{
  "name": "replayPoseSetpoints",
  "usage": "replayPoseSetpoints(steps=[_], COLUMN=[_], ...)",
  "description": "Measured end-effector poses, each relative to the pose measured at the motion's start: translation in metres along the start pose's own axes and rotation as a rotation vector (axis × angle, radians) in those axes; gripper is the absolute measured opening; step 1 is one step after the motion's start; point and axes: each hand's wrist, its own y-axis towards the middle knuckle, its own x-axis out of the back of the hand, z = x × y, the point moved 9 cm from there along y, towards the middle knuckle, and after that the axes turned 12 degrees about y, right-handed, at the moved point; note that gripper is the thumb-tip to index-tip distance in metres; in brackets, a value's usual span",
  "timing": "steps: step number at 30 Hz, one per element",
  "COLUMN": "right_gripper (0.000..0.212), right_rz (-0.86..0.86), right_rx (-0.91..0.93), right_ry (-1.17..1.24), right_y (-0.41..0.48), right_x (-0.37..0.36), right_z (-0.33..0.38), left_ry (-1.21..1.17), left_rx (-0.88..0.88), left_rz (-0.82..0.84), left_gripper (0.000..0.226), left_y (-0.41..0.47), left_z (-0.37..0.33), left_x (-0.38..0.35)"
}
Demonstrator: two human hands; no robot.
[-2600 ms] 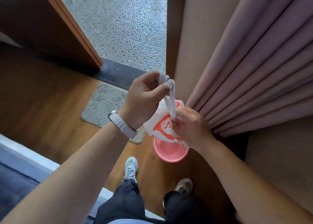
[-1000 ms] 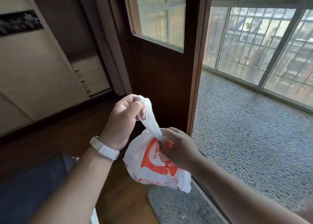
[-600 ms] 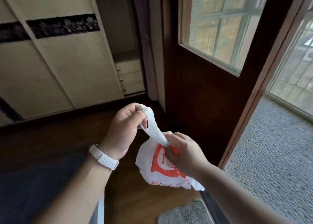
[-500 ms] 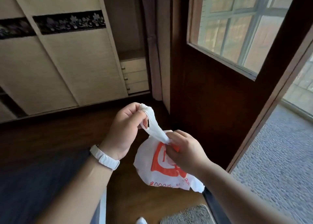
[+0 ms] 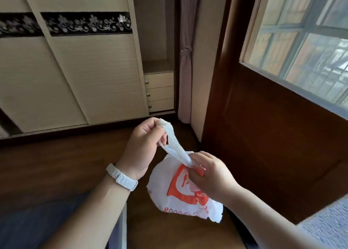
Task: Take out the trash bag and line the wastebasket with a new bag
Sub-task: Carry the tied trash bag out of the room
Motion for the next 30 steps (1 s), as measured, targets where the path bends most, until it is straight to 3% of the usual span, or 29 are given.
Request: replayPoseSetpoints(steps=[6, 16, 30], right_gripper=[0.027, 0.022, 0.027], right_rz=[0.061, 0.174, 0.245], right_rx=[0.064, 0.107, 0.166], right_ry=[-0.028, 0.172, 0.265], right_y=[0.073, 0.203, 0.435], right_x=[-0.037, -0.112, -0.141], right_z=[0.006, -0.031, -0.093], left_ry=[-0.04, 0.013, 0.076], left_rx=[0.014, 0.057, 0.11], left_rz=[-0.045, -0.124, -0.254], left_gripper=[0.017, 0.015, 0.015], left_y=[0.047, 0.144, 0.338], left_z=[0.023, 0.072, 0.108], left_x=[0.053, 0.11, 0.158])
